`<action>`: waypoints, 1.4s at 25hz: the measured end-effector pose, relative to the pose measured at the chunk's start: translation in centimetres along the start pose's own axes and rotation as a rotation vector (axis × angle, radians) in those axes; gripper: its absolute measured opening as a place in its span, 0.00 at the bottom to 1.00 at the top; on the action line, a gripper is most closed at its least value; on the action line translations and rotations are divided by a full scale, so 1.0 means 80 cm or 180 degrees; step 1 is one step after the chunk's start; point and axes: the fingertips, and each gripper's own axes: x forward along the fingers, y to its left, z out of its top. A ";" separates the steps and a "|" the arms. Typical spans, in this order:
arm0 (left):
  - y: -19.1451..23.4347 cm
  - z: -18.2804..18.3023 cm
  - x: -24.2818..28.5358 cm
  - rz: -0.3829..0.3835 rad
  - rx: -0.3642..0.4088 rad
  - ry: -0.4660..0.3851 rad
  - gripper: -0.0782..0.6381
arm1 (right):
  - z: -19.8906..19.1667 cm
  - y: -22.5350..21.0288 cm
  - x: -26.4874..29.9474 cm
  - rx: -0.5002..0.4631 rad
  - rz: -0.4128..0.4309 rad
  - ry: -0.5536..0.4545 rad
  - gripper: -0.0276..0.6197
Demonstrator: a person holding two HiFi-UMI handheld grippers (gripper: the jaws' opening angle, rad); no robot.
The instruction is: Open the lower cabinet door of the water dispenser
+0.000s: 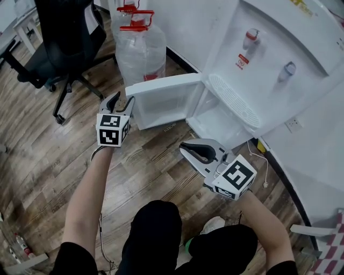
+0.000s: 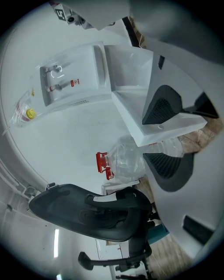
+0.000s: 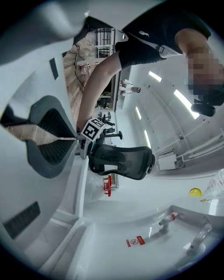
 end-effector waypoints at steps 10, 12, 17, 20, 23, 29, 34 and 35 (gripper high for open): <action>0.017 0.006 0.024 0.0091 0.0126 0.0110 0.40 | -0.008 -0.004 -0.022 0.0086 -0.0113 0.0007 0.09; 0.016 0.006 0.021 0.0101 0.0151 0.0122 0.40 | -0.009 -0.005 -0.026 0.0088 -0.0129 0.0008 0.09; 0.010 0.005 0.003 0.0098 0.0180 0.0116 0.40 | -0.004 -0.016 -0.041 0.0114 -0.0215 -0.0038 0.09; -0.001 0.015 -0.012 0.0045 0.0161 0.0043 0.40 | 0.001 -0.027 -0.062 0.0162 -0.0308 -0.0090 0.09; -0.025 0.028 -0.032 -0.0026 0.0179 -0.0053 0.36 | 0.001 -0.041 -0.089 0.0207 -0.0480 -0.0146 0.09; -0.139 0.041 -0.064 -0.0496 0.0027 -0.0252 0.19 | -0.031 -0.066 -0.150 0.0455 -0.0880 -0.0276 0.09; -0.272 0.034 -0.082 -0.1136 0.0049 -0.0170 0.13 | -0.067 -0.077 -0.200 0.0822 -0.1186 -0.0383 0.09; -0.291 0.040 -0.087 -0.1223 0.0086 -0.0144 0.13 | -0.067 -0.077 -0.208 0.0889 -0.1230 -0.0372 0.09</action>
